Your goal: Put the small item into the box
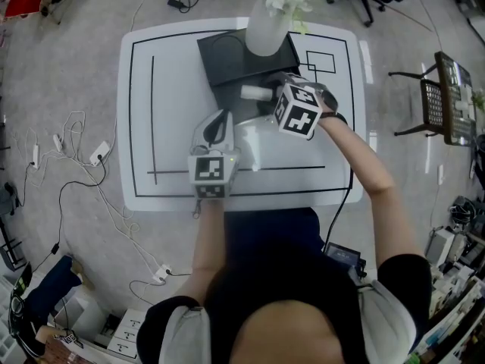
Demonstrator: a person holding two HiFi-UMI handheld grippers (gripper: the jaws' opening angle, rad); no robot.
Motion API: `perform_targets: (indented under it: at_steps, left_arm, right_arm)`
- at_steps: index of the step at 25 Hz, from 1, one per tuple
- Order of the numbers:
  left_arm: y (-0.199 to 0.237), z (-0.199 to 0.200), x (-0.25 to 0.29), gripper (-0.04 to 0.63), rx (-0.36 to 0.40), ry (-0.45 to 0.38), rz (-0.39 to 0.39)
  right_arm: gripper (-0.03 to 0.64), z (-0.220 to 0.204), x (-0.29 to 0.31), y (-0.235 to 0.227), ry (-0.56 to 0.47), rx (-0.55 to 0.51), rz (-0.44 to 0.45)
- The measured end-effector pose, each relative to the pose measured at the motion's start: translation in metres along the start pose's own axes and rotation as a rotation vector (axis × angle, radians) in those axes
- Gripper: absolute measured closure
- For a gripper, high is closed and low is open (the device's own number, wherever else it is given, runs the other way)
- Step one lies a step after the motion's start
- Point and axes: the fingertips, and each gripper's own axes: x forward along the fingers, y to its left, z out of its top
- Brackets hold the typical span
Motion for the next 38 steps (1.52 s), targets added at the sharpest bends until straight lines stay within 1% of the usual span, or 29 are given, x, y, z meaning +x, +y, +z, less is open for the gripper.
perform_targets:
  at_steps: [4,8,10,15,20,25,28,33,38]
  left_arm:
    - [-0.003,-0.002,-0.003,0.584,0.017,-0.017,0.010]
    - [-0.009,0.003,-0.009,0.584,0.021,-0.009,0.014]
    - [-0.012,0.005,-0.011,0.584,0.030,-0.013,0.021]
    - [-0.018,0.008,-0.016,0.584,0.053,-0.024,0.024]
    - [-0.027,0.015,-0.016,0.584,0.070,-0.035,0.019]
    - [-0.033,0.021,-0.019,0.584,0.087,-0.053,0.018]
    - [-0.036,0.025,-0.021,0.584,0.091,-0.059,0.017]
    - [-0.039,0.036,-0.020,0.584,0.084,-0.082,0.013]
    - [-0.040,0.044,-0.020,0.584,0.080,-0.087,-0.002]
  right_arm:
    - [0.433,-0.003,-0.006,0.001,0.002,-0.002,-0.026]
    - [0.436,-0.006,-0.014,0.004,-0.007,0.006,-0.036]
    - [0.449,-0.010,-0.018,0.006,-0.008,0.006,-0.041]
    - [0.453,-0.014,-0.026,0.014,-0.015,0.012,-0.057]
    - [0.474,-0.018,-0.035,0.013,-0.029,0.025,-0.099]
    - [0.508,-0.019,-0.044,0.011,-0.058,0.079,-0.141]
    - [0.543,-0.016,-0.052,0.009,-0.090,0.122,-0.165]
    - [0.575,-0.018,-0.069,0.006,-0.148,0.212,-0.193]
    - [0.614,-0.026,-0.085,0.005,-0.186,0.258,-0.249]
